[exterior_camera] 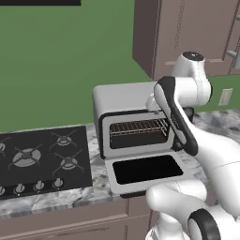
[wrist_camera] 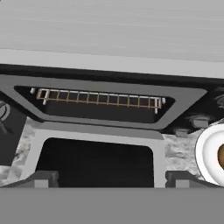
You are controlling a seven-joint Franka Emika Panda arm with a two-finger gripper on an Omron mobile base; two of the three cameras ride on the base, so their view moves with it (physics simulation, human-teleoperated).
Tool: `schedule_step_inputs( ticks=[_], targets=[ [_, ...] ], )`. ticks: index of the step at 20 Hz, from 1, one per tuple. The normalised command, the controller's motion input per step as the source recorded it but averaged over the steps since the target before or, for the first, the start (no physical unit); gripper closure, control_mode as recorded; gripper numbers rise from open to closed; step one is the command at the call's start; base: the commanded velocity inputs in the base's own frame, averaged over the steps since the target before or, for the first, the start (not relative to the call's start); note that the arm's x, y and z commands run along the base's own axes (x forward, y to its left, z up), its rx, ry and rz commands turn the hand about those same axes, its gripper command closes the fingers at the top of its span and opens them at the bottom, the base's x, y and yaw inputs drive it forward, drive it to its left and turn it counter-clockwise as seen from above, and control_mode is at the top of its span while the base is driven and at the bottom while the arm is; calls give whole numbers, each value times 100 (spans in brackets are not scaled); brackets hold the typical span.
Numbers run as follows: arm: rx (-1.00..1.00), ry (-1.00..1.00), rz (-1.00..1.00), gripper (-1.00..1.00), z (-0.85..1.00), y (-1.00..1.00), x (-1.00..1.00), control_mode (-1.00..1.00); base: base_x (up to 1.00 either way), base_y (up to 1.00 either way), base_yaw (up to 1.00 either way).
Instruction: Pick up the bagel from the plate, place it on the toaster oven rack, close the door, and set the timer.
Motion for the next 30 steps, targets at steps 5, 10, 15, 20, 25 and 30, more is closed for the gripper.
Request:
schedule_step_inputs(
  ticks=[5, 10, 15, 20, 25, 30],
  targets=[
    [0, -15, -9, -100, 0, 14, -42, -100, 0, 0, 0],
    [0, -3, -11, -100, -7, 17, -17, -100, 0, 0, 0],
    [1, 0, -8, -100, -20, 18, -3, -100, 0, 0, 0],
    [9, 0, -2, -100, -32, 8, 0, -100, 0, 0, 0],
    [17, -1, 0, -100, -35, 1, 0, -100, 0, 0, 0],
    [20, 0, 0, -100, -37, 0, 12, -100, 0, 0, 0]
  ],
)
